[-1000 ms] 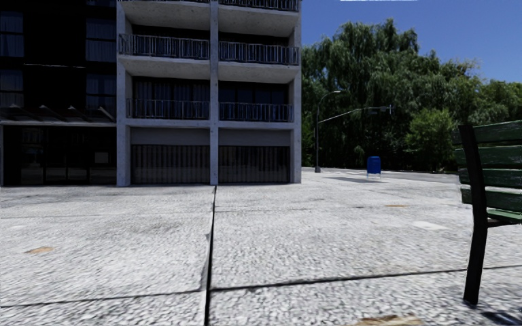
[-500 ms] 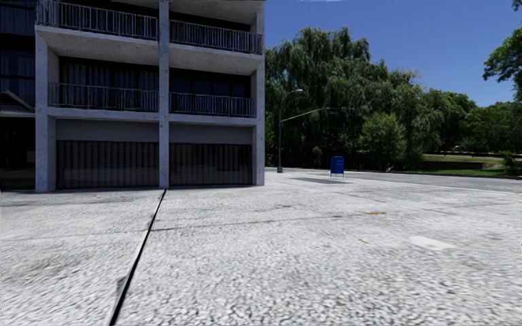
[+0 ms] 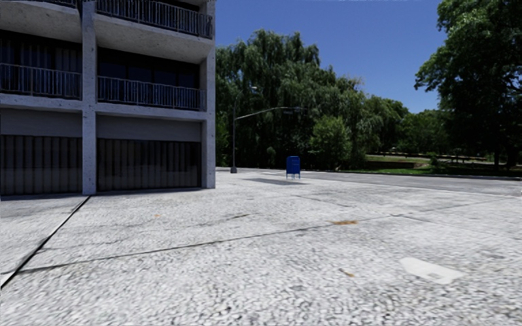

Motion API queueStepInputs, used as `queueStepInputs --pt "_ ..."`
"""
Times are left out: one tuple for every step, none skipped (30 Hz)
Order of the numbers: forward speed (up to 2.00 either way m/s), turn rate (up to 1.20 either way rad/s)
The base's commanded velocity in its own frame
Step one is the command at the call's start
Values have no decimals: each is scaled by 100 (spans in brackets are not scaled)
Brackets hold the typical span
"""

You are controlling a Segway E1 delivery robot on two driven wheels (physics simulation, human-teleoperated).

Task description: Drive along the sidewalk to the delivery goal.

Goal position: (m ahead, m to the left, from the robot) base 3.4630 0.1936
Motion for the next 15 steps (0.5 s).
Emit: queueStepInputs --pt "176 -19" --pt "176 -14" --pt "176 -14" --pt "176 -2" --pt "176 0" --pt "176 0" --pt "176 0" --pt "176 0" --pt "175 0" --pt "175 0" --pt "175 0" --pt "173 0" --pt "171 0" --pt "168 0" --pt "168 0"
